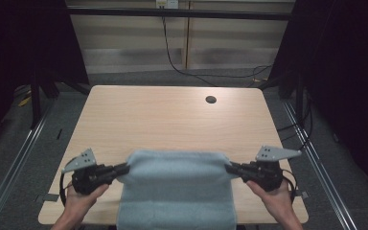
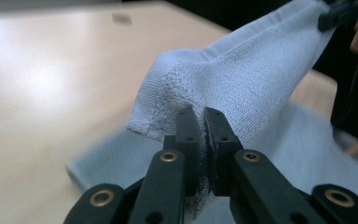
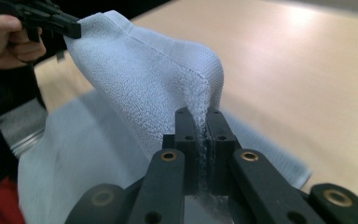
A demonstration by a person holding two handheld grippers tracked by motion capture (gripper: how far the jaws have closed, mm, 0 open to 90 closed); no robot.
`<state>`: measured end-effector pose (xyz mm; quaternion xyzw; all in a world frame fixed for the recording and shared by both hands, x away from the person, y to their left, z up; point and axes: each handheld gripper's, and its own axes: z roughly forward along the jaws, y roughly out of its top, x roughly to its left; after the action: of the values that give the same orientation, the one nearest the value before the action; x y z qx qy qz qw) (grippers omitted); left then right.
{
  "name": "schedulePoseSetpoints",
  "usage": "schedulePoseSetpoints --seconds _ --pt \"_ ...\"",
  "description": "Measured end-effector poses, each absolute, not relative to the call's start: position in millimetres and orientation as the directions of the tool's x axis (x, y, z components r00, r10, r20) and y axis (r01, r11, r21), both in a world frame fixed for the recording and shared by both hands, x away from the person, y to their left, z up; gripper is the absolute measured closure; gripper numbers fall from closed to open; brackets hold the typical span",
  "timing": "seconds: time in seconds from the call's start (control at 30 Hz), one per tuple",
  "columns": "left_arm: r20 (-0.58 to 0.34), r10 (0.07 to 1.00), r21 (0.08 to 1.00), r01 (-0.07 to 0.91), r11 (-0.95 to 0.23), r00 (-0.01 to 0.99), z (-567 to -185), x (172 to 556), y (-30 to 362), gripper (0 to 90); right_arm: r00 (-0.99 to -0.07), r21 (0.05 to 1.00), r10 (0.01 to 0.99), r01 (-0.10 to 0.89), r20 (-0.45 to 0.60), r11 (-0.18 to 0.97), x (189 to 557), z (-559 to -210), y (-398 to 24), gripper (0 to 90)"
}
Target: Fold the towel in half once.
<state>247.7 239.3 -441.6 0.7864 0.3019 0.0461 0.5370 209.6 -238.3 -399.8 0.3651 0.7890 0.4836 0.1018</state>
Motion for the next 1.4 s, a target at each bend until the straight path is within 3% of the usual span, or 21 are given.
schedulePoseSetpoints --seconds 0.37,0.5,0.67,0.83,1.07,1.4 --pt "-0.324 0.503 0.738 0.547 -0.395 0.801 -490 229 229 85.4 -0.675 0.678 0.685 0.64 0.272 0.361 179 -478 -227 85.9" --pt "-0.318 0.509 0.701 0.56 -0.442 0.8 -498 234 223 85.4 -0.654 0.644 0.702 0.671 0.28 0.368 181 -490 -226 86.0" --pt "-0.305 0.525 0.718 0.554 -0.421 0.794 -502 247 221 85.4 -0.651 0.642 0.712 0.669 0.264 0.374 191 -492 -224 86.4" --pt "-0.258 0.565 0.737 0.538 -0.41 0.784 -504 288 217 85.5 -0.633 0.636 0.74 0.672 0.227 0.379 228 -491 -221 86.5" --pt "-0.267 0.594 0.727 0.563 -0.393 0.759 -504 351 215 85.5 -0.583 0.626 0.775 0.705 0.244 0.333 283 -492 -217 86.5" --pt "-0.25 0.662 0.741 0.58 -0.34 0.707 -508 401 213 85.5 -0.516 0.64 0.819 0.723 0.253 0.258 344 -497 -215 86.5"
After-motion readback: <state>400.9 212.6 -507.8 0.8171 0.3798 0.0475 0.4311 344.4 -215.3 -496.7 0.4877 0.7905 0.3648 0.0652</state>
